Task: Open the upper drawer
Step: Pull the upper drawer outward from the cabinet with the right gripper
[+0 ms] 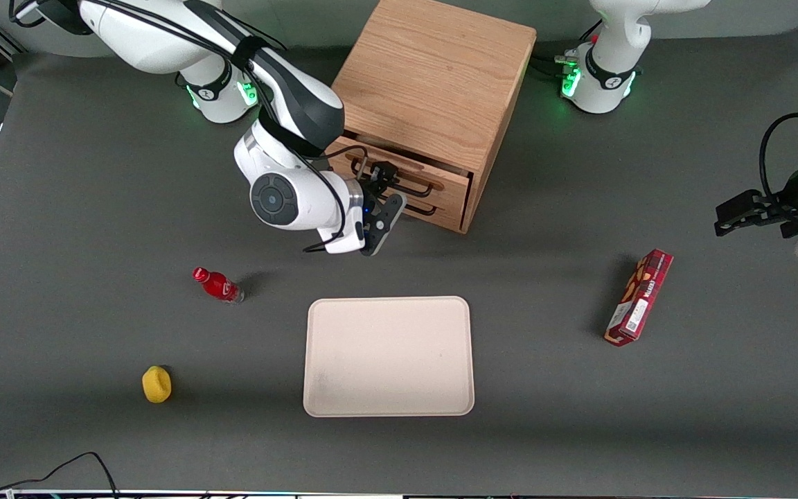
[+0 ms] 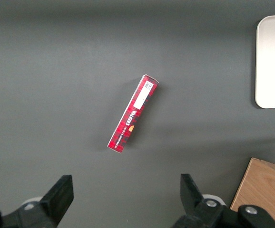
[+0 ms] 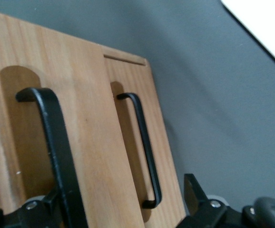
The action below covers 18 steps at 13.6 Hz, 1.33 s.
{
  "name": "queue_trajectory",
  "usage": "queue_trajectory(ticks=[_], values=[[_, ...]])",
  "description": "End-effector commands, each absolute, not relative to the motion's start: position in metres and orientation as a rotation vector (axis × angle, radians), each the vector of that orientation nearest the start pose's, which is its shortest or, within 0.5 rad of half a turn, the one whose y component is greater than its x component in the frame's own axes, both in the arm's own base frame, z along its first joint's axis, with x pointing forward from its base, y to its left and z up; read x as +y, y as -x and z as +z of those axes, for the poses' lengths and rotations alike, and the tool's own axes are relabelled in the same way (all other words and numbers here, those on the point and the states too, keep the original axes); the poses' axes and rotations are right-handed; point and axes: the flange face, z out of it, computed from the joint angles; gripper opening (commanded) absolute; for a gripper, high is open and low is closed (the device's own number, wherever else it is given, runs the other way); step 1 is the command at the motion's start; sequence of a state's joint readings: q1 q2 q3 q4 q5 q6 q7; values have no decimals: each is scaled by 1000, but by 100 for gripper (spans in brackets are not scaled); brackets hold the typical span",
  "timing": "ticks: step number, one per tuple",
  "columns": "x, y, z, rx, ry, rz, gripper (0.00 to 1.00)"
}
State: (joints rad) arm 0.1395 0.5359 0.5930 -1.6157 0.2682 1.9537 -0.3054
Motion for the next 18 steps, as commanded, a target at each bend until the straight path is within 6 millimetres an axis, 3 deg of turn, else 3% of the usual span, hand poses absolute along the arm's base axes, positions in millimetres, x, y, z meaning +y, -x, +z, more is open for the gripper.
queue_trajectory(ticks=[1,5,6,11,15,18], values=[[419,-547,359,-1083,2408,259,100],[398,-579,367,-1041,2414,252,100],[388,-589,365,-1022,2431,246,100],[378,-617,343,-1033,2456,241,100],[356,-645,357,-1000,2462,247,100],[349,-653,358,-987,2468,228,100]])
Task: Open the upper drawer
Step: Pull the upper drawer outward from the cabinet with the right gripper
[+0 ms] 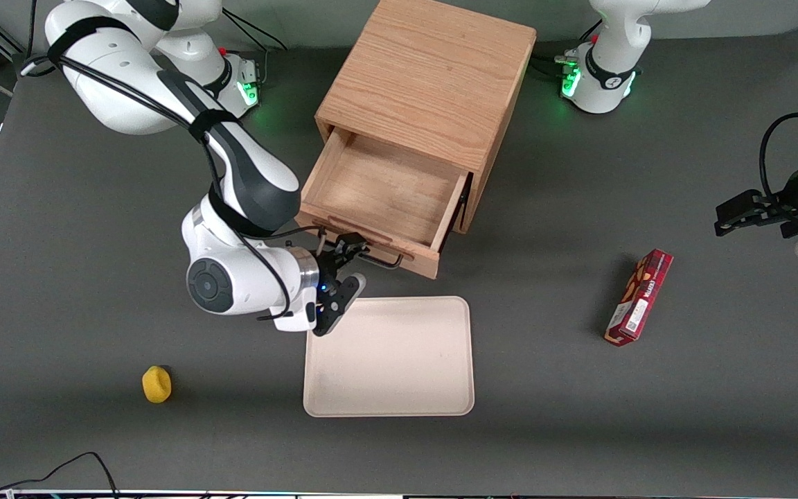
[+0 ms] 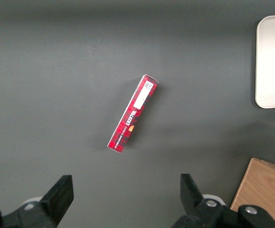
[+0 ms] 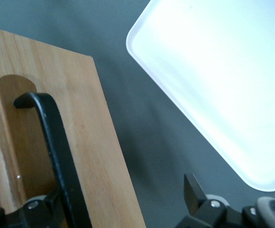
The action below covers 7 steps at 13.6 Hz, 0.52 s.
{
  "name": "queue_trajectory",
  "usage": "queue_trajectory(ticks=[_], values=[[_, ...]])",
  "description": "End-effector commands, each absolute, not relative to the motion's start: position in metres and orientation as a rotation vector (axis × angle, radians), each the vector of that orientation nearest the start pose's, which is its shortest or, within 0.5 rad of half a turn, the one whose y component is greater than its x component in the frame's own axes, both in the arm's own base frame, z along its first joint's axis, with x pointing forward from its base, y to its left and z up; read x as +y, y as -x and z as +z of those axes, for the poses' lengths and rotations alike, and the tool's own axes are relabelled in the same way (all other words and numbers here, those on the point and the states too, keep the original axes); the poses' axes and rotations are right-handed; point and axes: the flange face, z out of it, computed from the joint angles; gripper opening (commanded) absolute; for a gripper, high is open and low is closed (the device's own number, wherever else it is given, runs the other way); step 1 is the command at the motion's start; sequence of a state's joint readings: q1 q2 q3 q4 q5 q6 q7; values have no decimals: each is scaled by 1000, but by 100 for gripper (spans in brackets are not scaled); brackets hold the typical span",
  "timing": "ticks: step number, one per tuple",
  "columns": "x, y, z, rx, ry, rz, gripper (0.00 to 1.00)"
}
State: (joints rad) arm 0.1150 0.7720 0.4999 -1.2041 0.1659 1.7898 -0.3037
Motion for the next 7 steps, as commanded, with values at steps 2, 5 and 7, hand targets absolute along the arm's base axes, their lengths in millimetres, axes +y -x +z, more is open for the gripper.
queue_trajectory(ticks=[2,5,7], values=[[340,-664,358,-966,2479,205,100],[329,-677,360,-942,2491,173,100],[316,-687,366,-993,2484,128,100]])
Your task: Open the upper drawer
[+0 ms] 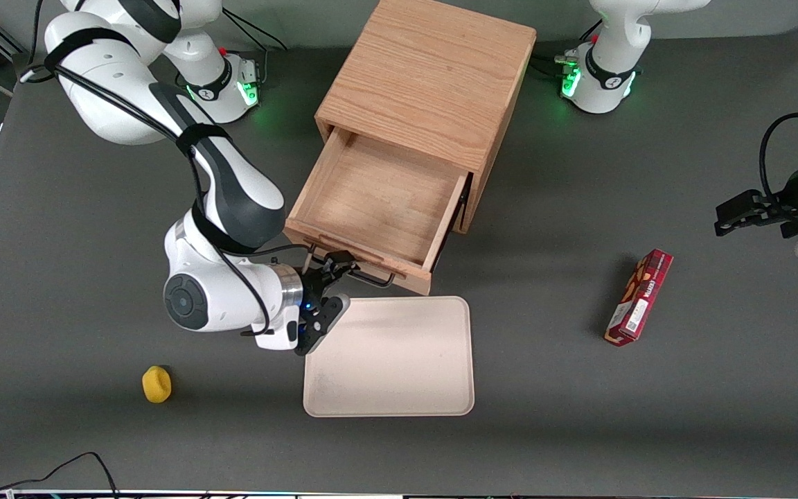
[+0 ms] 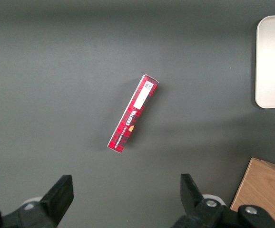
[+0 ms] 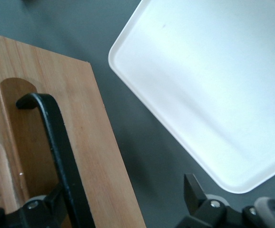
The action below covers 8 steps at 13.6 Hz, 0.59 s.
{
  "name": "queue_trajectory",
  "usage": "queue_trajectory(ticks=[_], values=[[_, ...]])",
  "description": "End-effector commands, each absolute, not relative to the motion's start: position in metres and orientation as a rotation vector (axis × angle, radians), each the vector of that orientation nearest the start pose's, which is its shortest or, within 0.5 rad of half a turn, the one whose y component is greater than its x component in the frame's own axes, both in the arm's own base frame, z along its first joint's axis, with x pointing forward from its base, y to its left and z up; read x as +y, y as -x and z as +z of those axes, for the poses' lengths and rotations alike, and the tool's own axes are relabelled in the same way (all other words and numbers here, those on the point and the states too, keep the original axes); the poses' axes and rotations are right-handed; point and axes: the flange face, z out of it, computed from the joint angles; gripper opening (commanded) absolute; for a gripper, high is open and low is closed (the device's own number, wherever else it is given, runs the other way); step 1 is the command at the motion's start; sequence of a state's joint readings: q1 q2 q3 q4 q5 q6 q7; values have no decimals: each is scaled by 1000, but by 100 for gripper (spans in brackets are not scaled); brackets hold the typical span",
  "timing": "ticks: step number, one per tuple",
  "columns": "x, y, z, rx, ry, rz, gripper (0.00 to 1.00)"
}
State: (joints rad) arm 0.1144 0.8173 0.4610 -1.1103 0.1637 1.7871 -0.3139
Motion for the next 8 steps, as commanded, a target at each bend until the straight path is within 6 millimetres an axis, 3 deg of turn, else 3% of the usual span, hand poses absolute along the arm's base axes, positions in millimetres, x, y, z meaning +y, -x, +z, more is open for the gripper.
queue_trajectory(ticks=[1,5,6,8], values=[[309,-689,368,-1027,2475,137,100],[295,-694,414,-1080,2476,67,100],[293,-691,436,-1088,2485,34,100],[283,-673,503,-1097,2527,-21,100]])
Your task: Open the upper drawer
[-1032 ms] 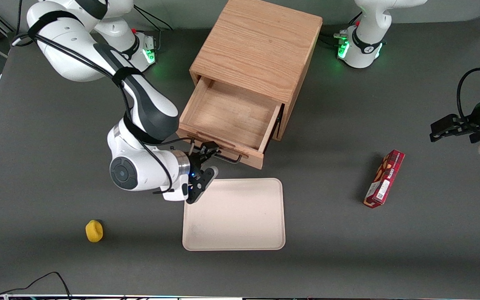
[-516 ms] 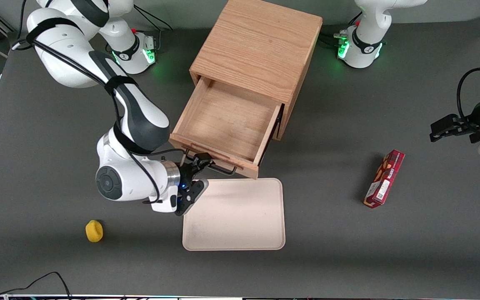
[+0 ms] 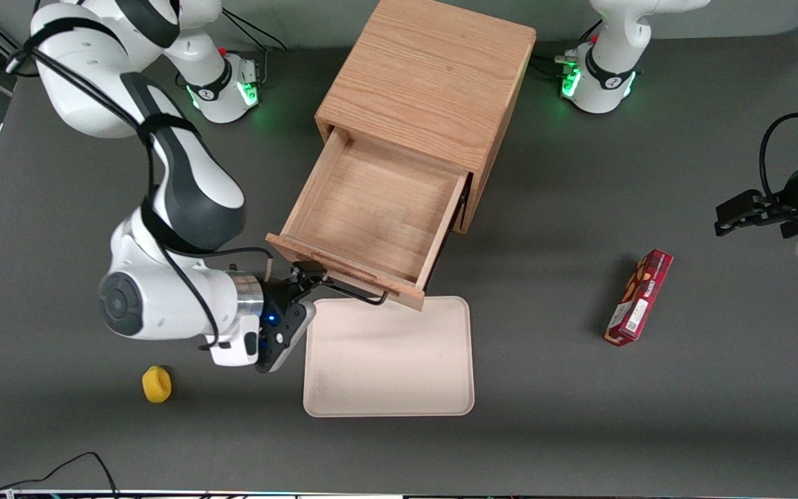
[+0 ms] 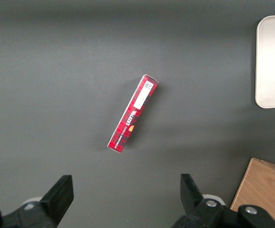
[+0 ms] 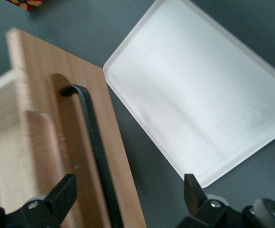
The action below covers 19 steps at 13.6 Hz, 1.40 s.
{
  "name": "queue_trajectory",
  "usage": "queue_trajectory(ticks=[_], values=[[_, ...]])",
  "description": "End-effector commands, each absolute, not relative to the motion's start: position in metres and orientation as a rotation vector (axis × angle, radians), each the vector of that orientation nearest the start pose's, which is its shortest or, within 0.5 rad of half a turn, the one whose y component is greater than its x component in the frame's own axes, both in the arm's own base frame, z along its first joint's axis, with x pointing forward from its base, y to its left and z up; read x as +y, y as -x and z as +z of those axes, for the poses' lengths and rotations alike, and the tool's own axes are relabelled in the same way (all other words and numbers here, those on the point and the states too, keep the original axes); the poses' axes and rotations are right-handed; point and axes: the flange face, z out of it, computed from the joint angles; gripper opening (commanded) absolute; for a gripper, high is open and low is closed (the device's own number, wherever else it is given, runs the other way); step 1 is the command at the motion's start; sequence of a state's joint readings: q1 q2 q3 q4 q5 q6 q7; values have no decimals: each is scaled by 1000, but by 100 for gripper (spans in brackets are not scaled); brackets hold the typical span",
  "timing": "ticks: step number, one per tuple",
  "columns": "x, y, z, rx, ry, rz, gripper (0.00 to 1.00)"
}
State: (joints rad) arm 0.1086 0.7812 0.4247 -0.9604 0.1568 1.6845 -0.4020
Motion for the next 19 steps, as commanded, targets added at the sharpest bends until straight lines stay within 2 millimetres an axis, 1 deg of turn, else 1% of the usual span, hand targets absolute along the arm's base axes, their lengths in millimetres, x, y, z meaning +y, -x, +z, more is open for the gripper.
queue_trajectory(ticks=[1,2,3,4,5,6,7,8,9,10,11,12,13,14,15,16,17,18,19], values=[[269,-666,521,-1015,2612,5,100],[260,-653,542,-917,2679,44,100],[258,-637,570,-848,2724,40,100],[251,-624,592,-735,2780,49,100],[233,-609,617,-559,2866,71,100],[214,-601,635,-390,2964,56,100],[204,-590,654,-285,3004,35,100],[195,-576,667,-239,3034,71,100],[172,-558,676,-176,3085,175,100],[154,-544,680,-87,3149,230,100],[141,-528,685,-45,3181,247,100],[119,-513,676,34,3195,291,100],[104,-500,665,80,3197,261,100],[90,-488,648,117,3195,205,100],[71,-476,627,167,3186,171,100],[61,-466,611,192,3178,121,100],[47,-463,597,229,3166,97,100],[25,-465,592,291,3144,94,100],[15,-467,591,323,3130,97,100]])
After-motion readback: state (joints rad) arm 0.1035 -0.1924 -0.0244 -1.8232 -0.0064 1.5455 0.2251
